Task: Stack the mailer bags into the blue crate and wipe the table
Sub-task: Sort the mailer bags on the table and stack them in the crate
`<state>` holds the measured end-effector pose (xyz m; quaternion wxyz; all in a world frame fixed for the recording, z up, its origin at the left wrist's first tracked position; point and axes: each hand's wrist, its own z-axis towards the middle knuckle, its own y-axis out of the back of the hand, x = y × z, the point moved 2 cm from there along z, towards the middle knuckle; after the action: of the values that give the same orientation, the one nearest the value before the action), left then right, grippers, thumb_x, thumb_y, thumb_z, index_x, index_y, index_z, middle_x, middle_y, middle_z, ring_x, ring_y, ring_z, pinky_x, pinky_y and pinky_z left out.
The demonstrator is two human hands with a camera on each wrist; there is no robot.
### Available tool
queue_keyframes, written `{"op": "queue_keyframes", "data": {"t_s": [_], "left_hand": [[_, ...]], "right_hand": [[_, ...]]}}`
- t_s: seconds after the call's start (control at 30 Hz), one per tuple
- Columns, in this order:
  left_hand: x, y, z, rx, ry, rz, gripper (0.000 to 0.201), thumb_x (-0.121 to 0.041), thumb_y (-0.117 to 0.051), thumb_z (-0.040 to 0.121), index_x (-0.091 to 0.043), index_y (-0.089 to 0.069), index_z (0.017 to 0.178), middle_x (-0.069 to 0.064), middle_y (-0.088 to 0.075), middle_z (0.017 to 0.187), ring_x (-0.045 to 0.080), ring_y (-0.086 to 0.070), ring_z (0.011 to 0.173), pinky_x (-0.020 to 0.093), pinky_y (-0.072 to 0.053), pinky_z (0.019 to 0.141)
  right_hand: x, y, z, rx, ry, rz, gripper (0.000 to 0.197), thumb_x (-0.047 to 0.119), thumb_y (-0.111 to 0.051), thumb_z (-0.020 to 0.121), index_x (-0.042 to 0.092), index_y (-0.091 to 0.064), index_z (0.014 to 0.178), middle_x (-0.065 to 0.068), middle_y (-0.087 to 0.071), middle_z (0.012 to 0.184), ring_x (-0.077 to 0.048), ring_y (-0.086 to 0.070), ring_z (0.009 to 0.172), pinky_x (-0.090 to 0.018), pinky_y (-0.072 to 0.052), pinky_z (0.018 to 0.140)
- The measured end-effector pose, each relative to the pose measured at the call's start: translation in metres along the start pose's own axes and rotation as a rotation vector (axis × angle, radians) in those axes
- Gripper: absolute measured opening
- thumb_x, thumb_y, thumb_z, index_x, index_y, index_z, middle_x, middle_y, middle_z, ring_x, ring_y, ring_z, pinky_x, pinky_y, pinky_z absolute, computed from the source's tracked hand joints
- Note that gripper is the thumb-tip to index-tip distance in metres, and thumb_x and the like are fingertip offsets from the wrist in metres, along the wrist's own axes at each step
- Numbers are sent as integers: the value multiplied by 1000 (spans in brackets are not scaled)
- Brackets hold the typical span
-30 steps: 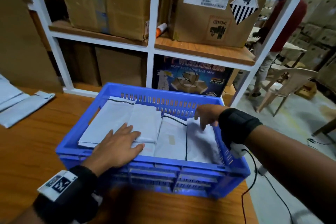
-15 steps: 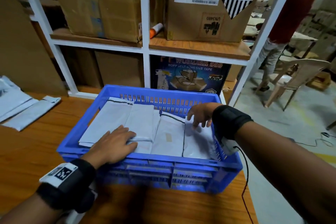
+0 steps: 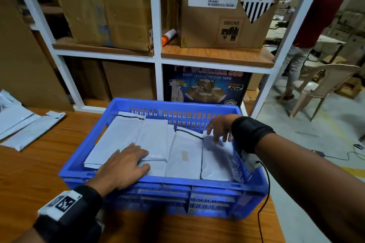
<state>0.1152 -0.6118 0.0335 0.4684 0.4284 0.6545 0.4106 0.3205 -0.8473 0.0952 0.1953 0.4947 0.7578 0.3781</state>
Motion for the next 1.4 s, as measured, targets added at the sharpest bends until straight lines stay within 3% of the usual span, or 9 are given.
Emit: {"op": "queue_keyframes", "data": {"t_s": [0.13, 0.23, 0.37, 0.47, 0.67, 0.87, 1.1, 1.2, 1.4], "left_hand": [[-3, 0, 1, 28, 11, 13, 72, -61, -32, 84, -35, -29, 151, -5, -19, 162, 13, -11, 150, 43, -16, 121], [-5, 2, 0, 35, 14, 28, 60, -53, -40, 95, -34, -30, 151, -3, -20, 162, 14, -11, 150, 43, -15, 121], [-4, 2, -2, 38, 15, 19, 68, -60, -33, 86, -33, -34, 149, -6, -25, 160, 14, -15, 149, 45, -16, 120], [-4, 2, -2, 15, 6, 14, 64, -57, -36, 91, -32, -33, 150, -6, -26, 160, 14, -14, 150, 44, -16, 120], [1, 3, -7, -239, -84, -143, 72, -63, -34, 83, -32, -38, 147, -7, -29, 159, 9, -13, 149, 39, -16, 121], [35, 22, -41, -554, -171, -264, 64, -57, -42, 87, -24, -49, 141, -3, -34, 156, 12, -18, 149, 42, -23, 120], [123, 26, -114, -690, -107, -235, 55, -46, -47, 92, -20, -48, 141, -4, -30, 158, 10, -16, 149, 20, -16, 118], [172, 16, -150, -681, -48, -237, 56, -46, -45, 93, -22, -45, 144, -2, -27, 159, 11, -13, 150, 23, -18, 117], [291, -9, -214, -650, 88, -287, 57, -46, -47, 94, -25, -40, 146, -4, -23, 161, 9, -10, 150, 34, -20, 115]], "right_hand": [[2, 2, 1, 6, -6, -28, 53, 11, -64, 93, 4, -47, 142, -16, -47, 146, -30, -55, 124, -28, -50, 78], [3, 1, 0, 48, -8, -105, 58, 25, -65, 94, 9, -43, 145, -11, -41, 151, -15, -64, 92, -27, -42, 94], [6, 7, -11, 31, 67, -115, 55, 23, -64, 95, 3, -46, 142, -14, -42, 149, -30, -59, 117, -16, -50, 70], [14, 14, -32, -35, 89, -9, 53, 30, -60, 97, 8, -44, 143, -9, -46, 142, -27, -58, 103, -18, -49, 48], [50, 5, -68, -386, 285, 46, 67, 48, -63, 90, 25, -38, 148, 0, -43, 150, -24, -45, 133, -34, -37, 107], [125, -58, -90, -751, 632, 455, 58, 34, -64, 93, 26, -42, 145, 4, -42, 148, -15, -42, 133, -36, -40, 107], [244, -136, -64, -926, 905, 668, 55, 17, -63, 88, 18, -47, 141, -3, -41, 152, -17, -38, 140, -40, -40, 110], [307, -160, -63, -949, 961, 645, 56, 16, -61, 87, 16, -43, 141, -10, -43, 149, -23, -42, 138, -32, -35, 113], [428, -213, -52, -869, 872, 669, 62, 29, -55, 90, 16, -36, 147, -6, -40, 151, -21, -40, 138, -50, -48, 98]]}}
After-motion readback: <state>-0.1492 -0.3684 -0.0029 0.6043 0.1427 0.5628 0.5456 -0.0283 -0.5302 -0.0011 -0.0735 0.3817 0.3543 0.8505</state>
